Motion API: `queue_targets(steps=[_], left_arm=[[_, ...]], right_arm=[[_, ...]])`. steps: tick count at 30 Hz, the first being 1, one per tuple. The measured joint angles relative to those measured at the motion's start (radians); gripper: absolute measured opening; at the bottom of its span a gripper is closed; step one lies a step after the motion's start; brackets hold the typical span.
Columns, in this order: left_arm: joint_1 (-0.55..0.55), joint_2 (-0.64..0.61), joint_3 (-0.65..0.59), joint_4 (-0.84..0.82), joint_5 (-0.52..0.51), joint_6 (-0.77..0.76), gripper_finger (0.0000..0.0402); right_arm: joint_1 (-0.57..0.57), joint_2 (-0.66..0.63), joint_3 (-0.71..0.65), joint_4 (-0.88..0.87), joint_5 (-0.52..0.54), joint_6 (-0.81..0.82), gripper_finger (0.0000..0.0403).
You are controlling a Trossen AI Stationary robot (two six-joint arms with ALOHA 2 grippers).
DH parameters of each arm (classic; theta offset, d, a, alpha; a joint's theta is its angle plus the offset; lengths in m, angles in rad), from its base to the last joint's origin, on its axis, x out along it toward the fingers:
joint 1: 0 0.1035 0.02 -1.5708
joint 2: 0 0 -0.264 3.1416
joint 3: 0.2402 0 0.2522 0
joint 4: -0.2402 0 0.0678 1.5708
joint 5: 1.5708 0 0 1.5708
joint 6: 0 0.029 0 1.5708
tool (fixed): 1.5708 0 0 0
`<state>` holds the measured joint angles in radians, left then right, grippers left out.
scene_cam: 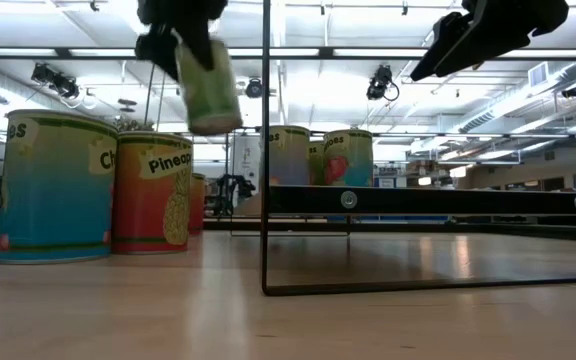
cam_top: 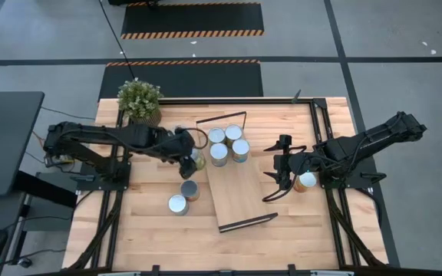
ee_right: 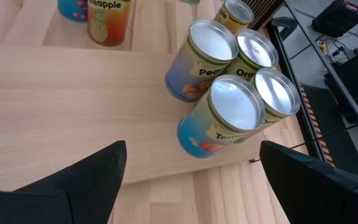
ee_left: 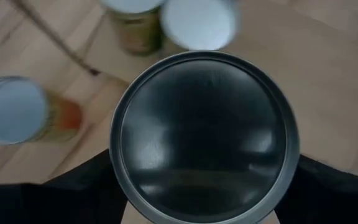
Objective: Pick and place cans onto a shelf
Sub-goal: Put the canned pears on the shelf
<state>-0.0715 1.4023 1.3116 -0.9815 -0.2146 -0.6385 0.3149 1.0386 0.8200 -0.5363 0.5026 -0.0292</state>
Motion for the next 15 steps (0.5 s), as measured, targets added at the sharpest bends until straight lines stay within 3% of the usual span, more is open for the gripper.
queue_targets(steps=[7, 15], left_arm=[[-0.118, 0.168, 0.118, 0.038, -0.022, -0.033, 0.0310], [-0.136, 0.443, 0.399, -0.070, -0.026, 0.070, 0.0311]], right_arm=[[-0.009, 0.000, 0.000, 0.004, 0.000, -0.001, 0.0377], [-0.008, 0.000, 0.000, 0.004, 0.001, 0.003, 0.0377]])
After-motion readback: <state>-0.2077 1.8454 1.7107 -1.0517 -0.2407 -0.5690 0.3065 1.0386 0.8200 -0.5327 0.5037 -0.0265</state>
